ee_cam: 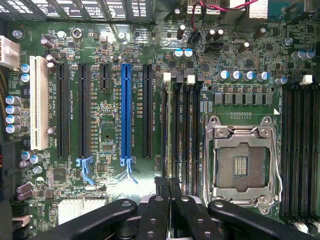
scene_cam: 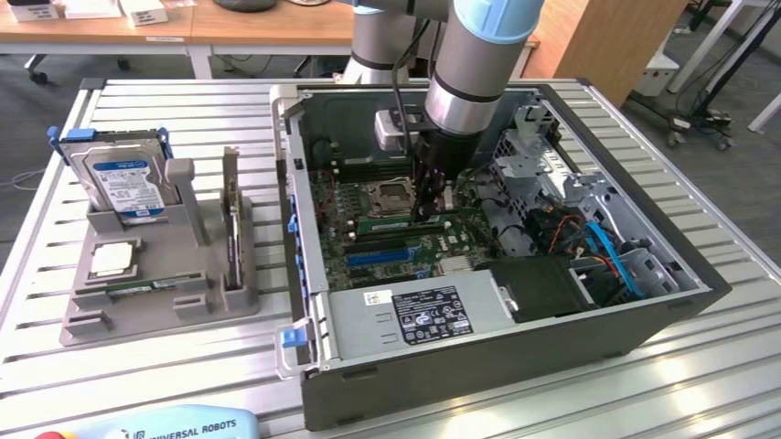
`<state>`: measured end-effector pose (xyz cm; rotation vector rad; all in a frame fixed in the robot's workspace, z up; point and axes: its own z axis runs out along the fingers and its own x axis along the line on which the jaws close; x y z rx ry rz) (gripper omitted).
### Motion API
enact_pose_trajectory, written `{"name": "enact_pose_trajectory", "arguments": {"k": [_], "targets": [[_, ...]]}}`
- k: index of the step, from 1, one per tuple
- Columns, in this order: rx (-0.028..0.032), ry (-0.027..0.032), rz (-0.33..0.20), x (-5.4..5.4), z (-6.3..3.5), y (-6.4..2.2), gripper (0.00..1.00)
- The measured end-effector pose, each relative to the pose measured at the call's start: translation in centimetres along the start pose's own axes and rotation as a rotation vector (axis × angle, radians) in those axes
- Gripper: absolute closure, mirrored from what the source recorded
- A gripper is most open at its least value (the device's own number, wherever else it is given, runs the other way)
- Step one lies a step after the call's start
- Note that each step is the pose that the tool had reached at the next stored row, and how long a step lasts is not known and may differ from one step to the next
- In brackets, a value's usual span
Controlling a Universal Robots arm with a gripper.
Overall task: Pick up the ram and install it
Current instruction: 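Insert the ram into the slot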
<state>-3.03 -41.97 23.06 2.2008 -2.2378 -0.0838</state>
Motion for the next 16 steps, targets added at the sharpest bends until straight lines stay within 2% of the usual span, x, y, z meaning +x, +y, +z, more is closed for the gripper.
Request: {"name": "enact_pose_trajectory", "arguments": {"k": [16], "targets": [[0.0000,0.0001,0.000,-0.12,0.14,0.00,0.88]]}}
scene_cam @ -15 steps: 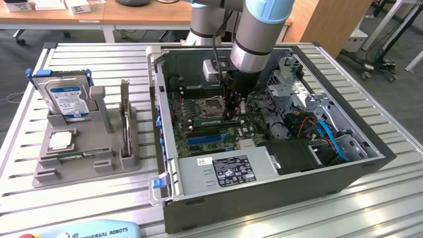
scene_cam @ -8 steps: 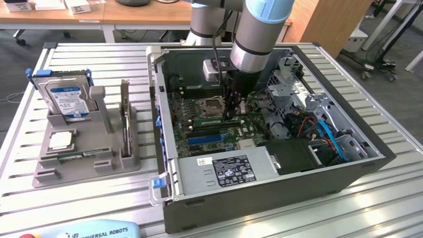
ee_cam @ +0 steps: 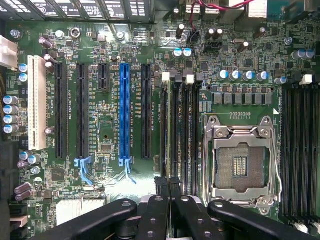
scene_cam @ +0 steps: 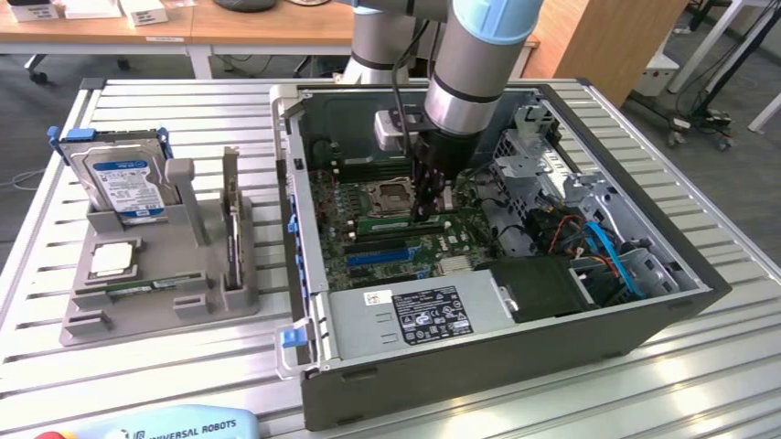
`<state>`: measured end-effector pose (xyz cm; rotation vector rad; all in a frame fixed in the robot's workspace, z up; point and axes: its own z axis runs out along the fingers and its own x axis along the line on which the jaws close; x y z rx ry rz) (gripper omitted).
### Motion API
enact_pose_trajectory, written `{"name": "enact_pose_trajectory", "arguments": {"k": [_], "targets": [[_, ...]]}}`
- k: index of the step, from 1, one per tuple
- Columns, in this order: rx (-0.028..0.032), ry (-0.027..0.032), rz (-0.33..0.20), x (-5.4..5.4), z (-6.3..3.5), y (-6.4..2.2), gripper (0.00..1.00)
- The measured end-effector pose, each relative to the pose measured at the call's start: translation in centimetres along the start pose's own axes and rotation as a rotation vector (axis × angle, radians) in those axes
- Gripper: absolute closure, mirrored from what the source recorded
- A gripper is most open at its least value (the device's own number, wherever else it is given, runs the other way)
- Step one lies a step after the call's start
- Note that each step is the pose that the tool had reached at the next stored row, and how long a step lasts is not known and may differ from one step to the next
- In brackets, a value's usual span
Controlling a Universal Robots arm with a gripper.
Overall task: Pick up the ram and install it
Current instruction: 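Insert the ram into the slot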
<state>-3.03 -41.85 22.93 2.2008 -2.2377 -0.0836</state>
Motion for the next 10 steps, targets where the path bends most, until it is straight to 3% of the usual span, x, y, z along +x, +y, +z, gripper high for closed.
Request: {"name": "enact_pose_trajectory", "arguments": {"k": [10], "targets": [[-0.0002,0.0001,-0.005,-0.01,0.04,0.00,0.88]]}}
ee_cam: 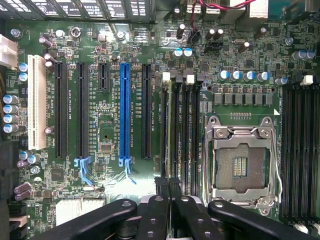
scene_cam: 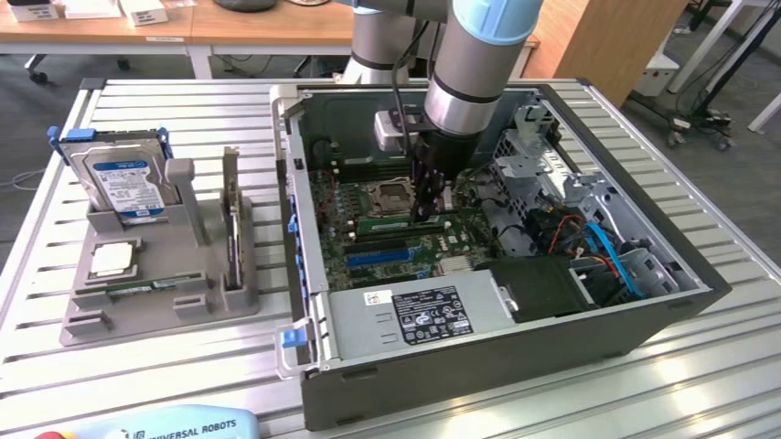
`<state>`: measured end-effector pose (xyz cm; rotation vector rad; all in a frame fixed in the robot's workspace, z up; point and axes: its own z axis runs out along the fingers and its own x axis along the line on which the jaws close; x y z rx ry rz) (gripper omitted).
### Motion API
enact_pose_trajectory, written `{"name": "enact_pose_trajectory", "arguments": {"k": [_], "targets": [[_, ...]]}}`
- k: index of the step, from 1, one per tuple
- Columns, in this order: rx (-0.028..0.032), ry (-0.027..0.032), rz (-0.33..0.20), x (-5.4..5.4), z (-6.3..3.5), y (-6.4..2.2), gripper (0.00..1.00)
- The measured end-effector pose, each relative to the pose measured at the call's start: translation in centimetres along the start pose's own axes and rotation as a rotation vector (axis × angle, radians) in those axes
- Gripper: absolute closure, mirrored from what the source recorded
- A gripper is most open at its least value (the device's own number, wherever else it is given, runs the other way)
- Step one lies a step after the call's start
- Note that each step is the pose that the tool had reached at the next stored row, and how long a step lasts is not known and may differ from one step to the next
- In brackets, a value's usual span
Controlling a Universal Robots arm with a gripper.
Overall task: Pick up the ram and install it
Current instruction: 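Insert the ram into the slot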
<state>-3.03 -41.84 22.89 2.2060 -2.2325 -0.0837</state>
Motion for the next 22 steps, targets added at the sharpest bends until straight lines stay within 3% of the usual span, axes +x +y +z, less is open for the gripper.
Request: {"name": "enact_pose_trajectory", "arguments": {"k": [22], "targets": [[-0.0011,0.0000,-0.001,0.02,-0.20,0.00,0.88]]}}
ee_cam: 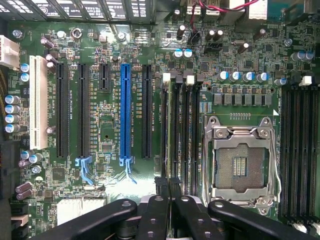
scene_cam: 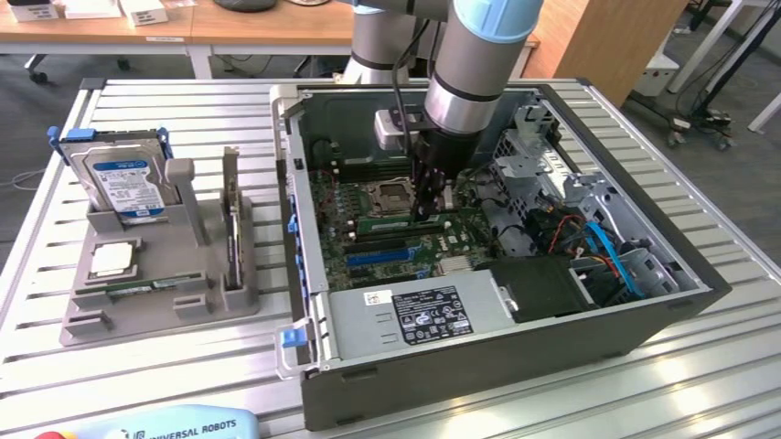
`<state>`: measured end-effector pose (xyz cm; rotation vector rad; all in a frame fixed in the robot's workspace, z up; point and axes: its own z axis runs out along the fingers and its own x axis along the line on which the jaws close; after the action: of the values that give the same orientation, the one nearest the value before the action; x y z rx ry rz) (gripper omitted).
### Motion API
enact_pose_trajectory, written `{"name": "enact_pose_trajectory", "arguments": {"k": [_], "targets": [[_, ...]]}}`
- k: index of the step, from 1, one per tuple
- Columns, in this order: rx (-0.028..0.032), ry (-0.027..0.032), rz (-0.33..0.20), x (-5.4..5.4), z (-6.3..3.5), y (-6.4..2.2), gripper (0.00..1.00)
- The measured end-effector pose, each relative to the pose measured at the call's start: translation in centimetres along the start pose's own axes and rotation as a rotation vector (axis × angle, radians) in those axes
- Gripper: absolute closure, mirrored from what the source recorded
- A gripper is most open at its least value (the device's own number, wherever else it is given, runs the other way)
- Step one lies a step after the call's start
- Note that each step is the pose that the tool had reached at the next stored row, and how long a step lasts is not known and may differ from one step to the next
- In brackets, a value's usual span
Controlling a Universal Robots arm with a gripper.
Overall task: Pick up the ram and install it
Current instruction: 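Insert the ram into the slot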
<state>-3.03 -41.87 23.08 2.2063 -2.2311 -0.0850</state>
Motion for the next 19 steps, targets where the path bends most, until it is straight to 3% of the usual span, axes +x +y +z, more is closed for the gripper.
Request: {"name": "enact_pose_trajectory", "arguments": {"k": [19], "targets": [[-0.0009,0.0006,-0.013,0.03,-0.19,0.01,0.88]]}}
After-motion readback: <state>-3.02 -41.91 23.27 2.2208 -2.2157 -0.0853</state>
